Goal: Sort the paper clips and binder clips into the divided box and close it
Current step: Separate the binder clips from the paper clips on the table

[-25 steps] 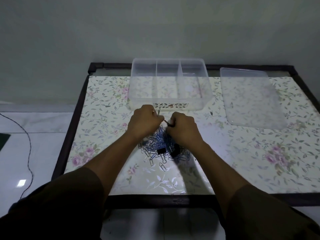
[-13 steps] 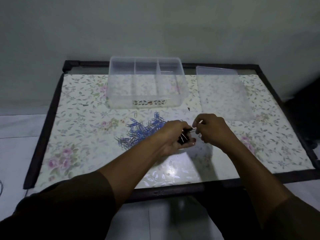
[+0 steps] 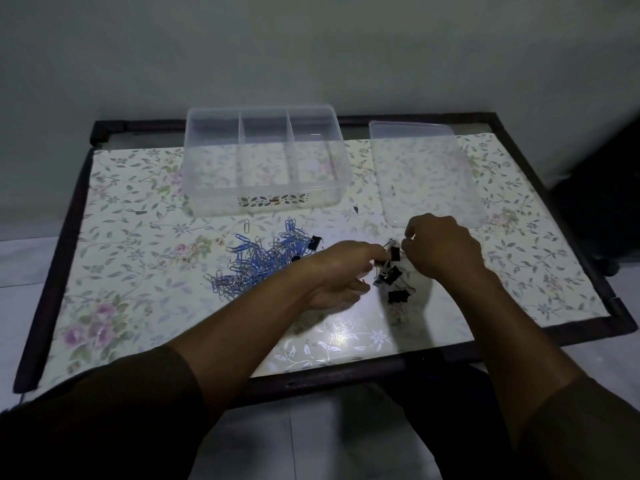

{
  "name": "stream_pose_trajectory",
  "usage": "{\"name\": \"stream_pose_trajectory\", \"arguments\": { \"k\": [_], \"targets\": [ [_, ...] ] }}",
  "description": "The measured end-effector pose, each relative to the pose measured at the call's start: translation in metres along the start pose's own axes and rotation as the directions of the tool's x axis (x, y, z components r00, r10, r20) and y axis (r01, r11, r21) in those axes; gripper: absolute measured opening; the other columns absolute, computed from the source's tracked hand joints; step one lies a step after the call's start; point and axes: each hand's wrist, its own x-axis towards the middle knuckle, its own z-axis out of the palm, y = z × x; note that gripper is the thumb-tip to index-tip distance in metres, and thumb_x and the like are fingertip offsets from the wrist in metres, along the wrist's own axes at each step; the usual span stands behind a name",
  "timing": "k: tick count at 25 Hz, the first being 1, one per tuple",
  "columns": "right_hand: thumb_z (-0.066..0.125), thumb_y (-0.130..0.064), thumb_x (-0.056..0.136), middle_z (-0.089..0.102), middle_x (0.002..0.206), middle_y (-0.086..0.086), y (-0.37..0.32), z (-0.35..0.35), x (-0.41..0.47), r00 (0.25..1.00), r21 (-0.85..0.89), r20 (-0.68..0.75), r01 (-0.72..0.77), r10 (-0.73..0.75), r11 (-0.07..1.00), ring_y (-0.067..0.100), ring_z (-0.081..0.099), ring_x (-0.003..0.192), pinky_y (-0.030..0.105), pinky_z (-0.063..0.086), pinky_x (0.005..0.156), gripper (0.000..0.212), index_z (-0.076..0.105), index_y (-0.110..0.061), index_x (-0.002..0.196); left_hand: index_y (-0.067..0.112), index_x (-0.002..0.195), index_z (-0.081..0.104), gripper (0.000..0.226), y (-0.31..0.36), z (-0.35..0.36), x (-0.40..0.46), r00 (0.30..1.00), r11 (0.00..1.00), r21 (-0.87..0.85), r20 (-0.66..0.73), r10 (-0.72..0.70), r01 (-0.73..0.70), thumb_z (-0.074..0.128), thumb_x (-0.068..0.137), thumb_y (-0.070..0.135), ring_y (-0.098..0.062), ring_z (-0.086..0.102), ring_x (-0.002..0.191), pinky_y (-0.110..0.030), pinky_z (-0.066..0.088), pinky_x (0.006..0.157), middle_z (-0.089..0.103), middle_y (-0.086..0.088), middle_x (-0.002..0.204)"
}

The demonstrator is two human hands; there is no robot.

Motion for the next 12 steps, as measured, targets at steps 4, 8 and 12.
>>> {"name": "stream_pose_trajectory", "arguments": {
  "k": [4,8,12],
  "targets": [
    [0.063,-0.032,0.089,0.070,0.111,0.002,-0.020,0.002,0.000,0.984,0.101,-0.052,0.172,-0.168,0.980,0.029,0.065,0.099,0.035,0.050,0.076,0.026,0.067,-0.025,0.113,0.009,0.109,0.067,0.023,0.008,-0.042,-0.015,0.944,0.946,0.242,-0.197,0.264,-0.215,0.060,0.094,0.025,-0.030,0.070,0.100,-0.046,0.056,0.087,0.068,-0.012,0.112],
    [0.072,-0.037,0.086,0.071,0.110,0.001,-0.059,0.009,0.000,0.914,0.189,0.111,0.367,-0.391,0.911,0.025,0.067,0.100,0.042,0.057,0.085,0.022,0.068,-0.027,0.105,0.016,0.093,0.069,0.011,0.002,-0.090,-0.039,0.808,0.703,0.693,-0.320,0.495,-0.157,0.066,0.089,0.025,-0.023,0.069,0.086,-0.038,0.057,0.077,0.071,-0.004,0.095],
    [0.077,-0.040,0.082,0.069,0.106,0.004,-0.091,0.019,-0.015,0.834,0.102,0.259,0.478,-0.487,0.873,0.026,0.066,0.092,0.038,0.057,0.078,0.026,0.065,-0.027,0.100,0.014,0.096,0.065,0.015,-0.019,-0.111,-0.055,0.828,0.484,0.875,-0.261,0.496,-0.015,0.072,0.084,0.021,-0.020,0.061,0.086,-0.030,0.046,0.067,0.065,-0.002,0.094]
  ]
}}
